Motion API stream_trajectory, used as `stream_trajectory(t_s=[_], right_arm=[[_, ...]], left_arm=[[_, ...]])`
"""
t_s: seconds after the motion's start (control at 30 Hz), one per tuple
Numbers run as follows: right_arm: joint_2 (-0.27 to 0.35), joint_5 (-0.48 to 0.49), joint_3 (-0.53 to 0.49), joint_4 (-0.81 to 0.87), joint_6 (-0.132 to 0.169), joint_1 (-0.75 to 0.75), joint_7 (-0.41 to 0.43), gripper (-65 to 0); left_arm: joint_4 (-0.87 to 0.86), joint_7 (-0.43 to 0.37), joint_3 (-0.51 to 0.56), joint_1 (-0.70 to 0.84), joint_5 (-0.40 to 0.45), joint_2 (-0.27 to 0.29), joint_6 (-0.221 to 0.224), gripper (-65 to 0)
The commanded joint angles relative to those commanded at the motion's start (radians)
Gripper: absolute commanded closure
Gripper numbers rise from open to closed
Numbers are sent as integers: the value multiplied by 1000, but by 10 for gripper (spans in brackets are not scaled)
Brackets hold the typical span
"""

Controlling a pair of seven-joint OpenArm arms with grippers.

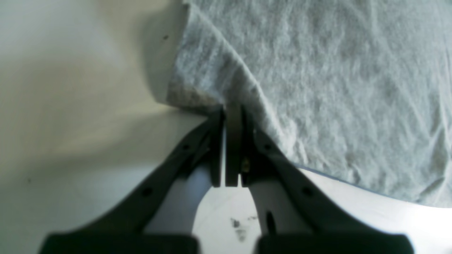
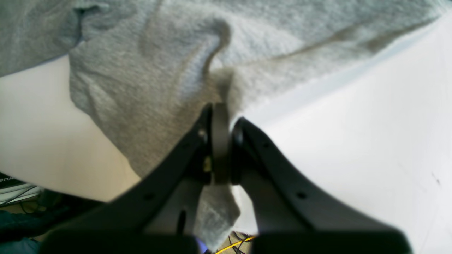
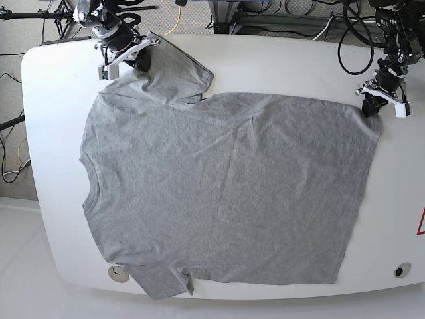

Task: Fold the T-shirt properly
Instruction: 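Lower the left gripper onto the hem corner and close it, then drag the shirt along the table with both grippers holding sleeve and hem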

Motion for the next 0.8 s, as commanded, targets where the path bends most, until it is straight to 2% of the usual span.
stream_trajectory(t_s=[0.8], right_arm=[[5, -7, 0, 6, -2, -2, -4, 0]], left_arm=[[42, 15, -1, 20, -6, 6, 2, 0]])
